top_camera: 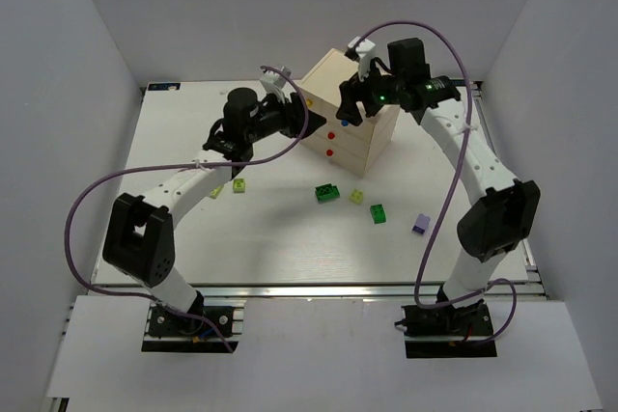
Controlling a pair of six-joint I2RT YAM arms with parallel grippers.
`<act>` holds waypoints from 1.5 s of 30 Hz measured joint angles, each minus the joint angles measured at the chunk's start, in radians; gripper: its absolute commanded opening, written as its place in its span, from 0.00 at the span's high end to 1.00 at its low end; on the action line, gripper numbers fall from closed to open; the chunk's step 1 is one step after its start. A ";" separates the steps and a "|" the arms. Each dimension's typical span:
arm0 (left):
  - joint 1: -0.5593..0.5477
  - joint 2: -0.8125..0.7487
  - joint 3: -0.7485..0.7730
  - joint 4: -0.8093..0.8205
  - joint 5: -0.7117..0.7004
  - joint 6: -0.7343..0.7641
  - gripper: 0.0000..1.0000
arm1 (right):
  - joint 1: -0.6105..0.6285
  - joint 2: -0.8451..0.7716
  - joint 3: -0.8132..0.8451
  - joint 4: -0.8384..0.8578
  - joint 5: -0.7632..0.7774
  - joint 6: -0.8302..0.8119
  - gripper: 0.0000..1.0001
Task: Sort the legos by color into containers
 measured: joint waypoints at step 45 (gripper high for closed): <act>-0.128 0.326 0.300 -0.195 -0.148 -0.014 0.57 | -0.154 -0.056 -0.154 0.214 0.129 0.186 0.80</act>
